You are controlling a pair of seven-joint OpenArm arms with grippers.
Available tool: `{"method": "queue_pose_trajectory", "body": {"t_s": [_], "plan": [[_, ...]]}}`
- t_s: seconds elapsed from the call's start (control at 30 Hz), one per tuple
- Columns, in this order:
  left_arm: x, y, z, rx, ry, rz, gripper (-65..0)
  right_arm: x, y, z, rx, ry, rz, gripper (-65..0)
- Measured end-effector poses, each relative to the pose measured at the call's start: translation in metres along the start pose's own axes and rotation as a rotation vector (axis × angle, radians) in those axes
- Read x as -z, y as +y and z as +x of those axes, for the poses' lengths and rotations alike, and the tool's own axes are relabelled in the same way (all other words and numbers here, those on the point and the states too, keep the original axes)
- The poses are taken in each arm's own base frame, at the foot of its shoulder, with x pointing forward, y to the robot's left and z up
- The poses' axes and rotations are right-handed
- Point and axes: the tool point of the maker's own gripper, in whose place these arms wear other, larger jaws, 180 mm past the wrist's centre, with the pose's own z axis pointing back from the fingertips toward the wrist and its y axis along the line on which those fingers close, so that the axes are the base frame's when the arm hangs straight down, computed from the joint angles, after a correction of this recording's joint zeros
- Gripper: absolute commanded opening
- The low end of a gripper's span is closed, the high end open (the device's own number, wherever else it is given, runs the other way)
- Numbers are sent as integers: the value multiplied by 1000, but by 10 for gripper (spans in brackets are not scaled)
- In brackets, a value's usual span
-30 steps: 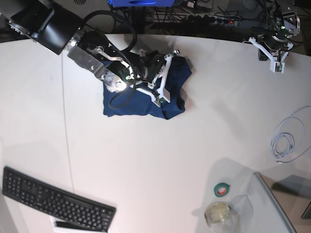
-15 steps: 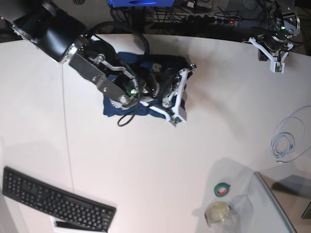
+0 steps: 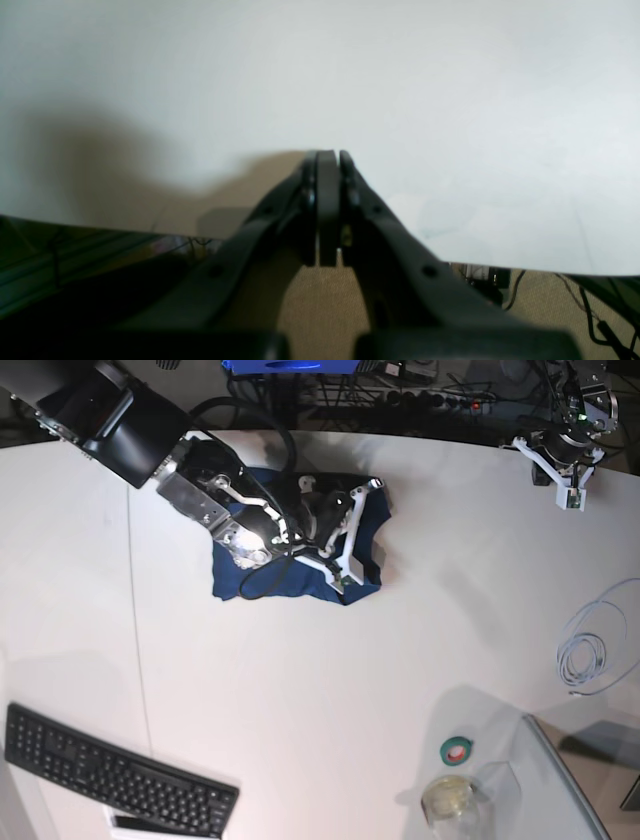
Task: Layout the t-shirt on the table in an organized manner, then fold the t-shirt properly
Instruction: 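Press and smooth the folded bundle with the right gripper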
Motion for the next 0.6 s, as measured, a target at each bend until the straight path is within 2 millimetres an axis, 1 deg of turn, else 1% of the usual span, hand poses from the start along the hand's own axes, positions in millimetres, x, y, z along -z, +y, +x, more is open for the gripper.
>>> {"method": "queue_pose_trajectory", "body": {"t_s": [0.07,0.2,0.33,0.37,0.43,0.53,0.57,0.6], "plan": [[0,0,0,0,1,0,-650,0,-7,-10,3,12,-15,-630],[3,0,6,-4,-9,0,-650,1,-4,-24,15,38,0,-630],[3,-3,8,-1,-11,-5,-650,-3,-1,-23,-1,42,2,-630],[3,-7,9,3,-14,-19,-650,-8,3,-21,-14,31,12,-630],[0,-23,22,19,-46,-66,-650,-21,15,-14,-41,-15,44,-630],[-5,-56,48,30,-130,-163,-650,-40,34,-5,-83,-51,83,-630],[-6,-65,52,37,-143,-195,-650,-47,35,0,-49,-69,81,-630],[-6,-68,52,39,-139,-202,-650,-53,33,7,-17,-100,71,-630]]}}
